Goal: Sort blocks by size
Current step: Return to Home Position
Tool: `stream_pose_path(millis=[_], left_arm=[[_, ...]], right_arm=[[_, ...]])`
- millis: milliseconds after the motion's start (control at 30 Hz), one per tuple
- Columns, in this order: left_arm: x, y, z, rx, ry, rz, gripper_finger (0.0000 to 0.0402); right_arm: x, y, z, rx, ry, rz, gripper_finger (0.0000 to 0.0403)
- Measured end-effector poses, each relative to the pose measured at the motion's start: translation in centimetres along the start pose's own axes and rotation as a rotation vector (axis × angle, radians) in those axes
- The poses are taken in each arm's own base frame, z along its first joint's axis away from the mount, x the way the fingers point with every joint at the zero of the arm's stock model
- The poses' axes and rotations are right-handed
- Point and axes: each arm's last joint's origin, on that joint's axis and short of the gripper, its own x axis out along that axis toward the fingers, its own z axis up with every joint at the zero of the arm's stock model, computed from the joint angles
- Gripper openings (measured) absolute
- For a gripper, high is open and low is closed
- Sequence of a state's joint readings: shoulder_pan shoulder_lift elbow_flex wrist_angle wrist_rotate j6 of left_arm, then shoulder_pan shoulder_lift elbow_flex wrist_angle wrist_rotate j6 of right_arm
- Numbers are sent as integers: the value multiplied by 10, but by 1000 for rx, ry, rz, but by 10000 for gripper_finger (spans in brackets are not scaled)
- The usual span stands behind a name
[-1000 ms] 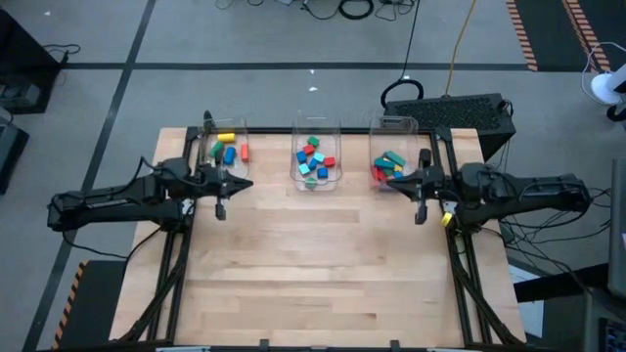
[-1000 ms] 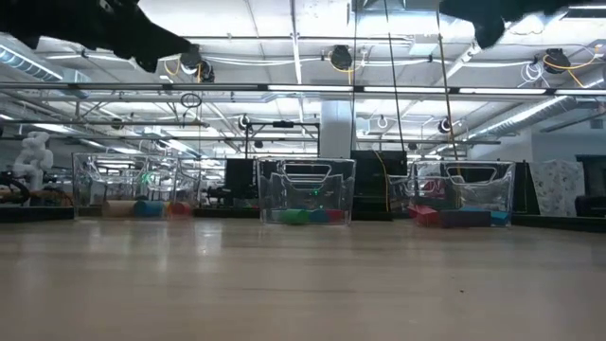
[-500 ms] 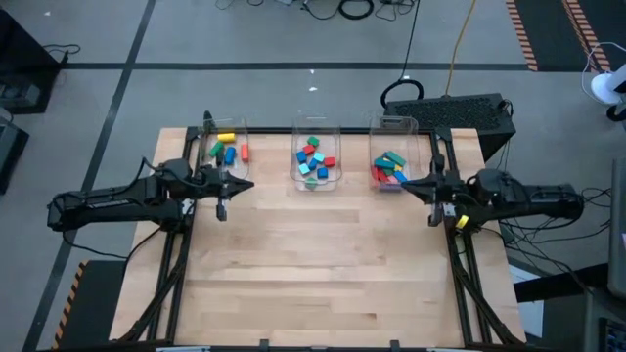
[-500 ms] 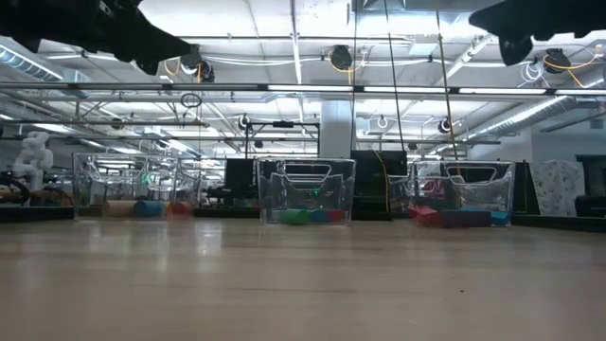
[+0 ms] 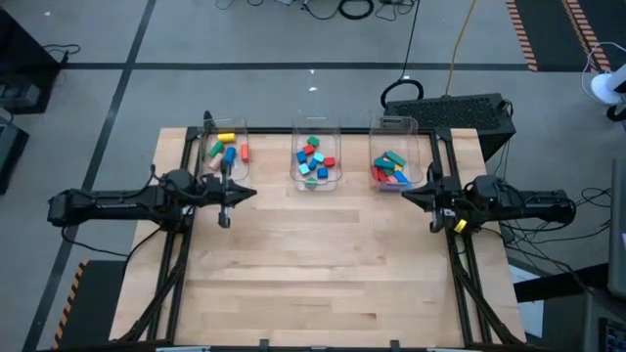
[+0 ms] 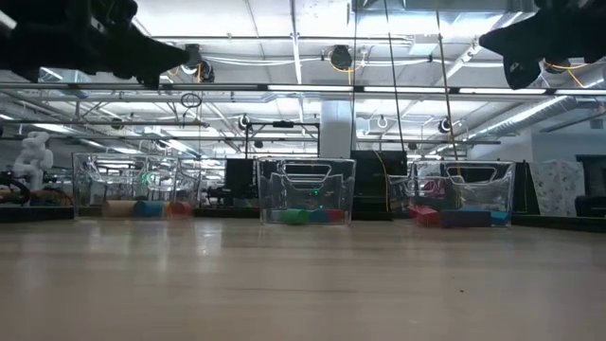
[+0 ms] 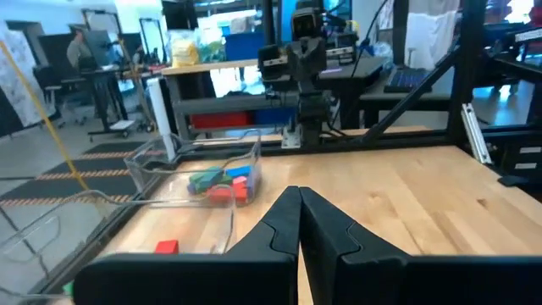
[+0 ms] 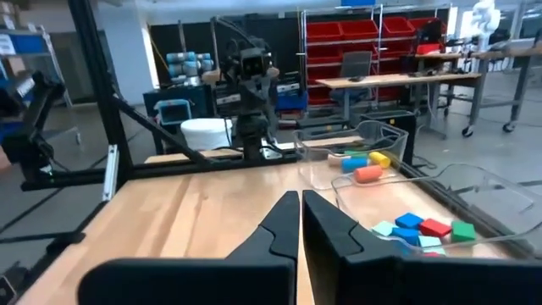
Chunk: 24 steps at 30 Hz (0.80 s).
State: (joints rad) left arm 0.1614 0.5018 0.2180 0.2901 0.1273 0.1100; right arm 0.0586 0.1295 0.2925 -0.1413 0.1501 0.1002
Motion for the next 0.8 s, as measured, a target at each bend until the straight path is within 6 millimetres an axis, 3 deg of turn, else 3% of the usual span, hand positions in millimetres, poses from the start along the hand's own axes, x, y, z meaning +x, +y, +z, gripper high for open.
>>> stream_pose_path(millis=[100, 400, 800], left_arm=[[0, -2, -8, -25, -3, 2, 12], [-3, -6, -8, -96, 7, -9, 12], [-31, -7, -7, -110, 66, 30, 12]], right_arm=[[0, 0, 0, 23, -8, 1, 0], [0, 0, 1, 49, -22, 3, 0], [0, 0, -1, 33, 4, -3, 0]])
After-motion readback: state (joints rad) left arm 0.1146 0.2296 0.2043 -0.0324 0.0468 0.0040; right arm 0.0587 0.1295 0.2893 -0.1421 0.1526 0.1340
